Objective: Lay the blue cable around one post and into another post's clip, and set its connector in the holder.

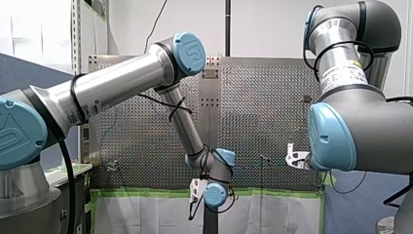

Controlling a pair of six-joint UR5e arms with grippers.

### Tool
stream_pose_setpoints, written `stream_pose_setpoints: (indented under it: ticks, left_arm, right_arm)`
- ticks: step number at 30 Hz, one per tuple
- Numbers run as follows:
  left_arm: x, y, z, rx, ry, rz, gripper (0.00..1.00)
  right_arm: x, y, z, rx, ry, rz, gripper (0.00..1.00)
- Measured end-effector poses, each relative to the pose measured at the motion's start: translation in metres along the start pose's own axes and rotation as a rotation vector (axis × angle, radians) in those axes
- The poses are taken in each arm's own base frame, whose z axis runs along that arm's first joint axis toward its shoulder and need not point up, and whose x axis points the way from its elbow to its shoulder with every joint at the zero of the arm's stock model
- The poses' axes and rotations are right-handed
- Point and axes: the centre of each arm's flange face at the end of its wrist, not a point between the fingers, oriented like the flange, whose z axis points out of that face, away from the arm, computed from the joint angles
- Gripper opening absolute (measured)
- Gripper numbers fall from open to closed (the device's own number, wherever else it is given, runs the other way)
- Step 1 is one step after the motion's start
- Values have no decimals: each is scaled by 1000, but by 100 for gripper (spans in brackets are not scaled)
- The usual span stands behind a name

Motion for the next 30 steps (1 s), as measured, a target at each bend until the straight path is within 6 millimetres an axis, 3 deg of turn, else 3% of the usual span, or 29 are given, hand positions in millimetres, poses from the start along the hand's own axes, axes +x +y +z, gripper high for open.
stream_pose_setpoints:
  ticks: [17,26,30]
  left_arm:
    - [-10,4,12,-28,-54,-41,99]
    - [-45,-4,12,-25,-102,-68,99]
    - [-52,-5,14,-20,-110,-73,99]
  right_arm:
    - [0,-2,0,3,1,-1,3]
    - [-1,-2,0,3,-3,0,3]
    - [-1,-2,0,3,-3,1,3]
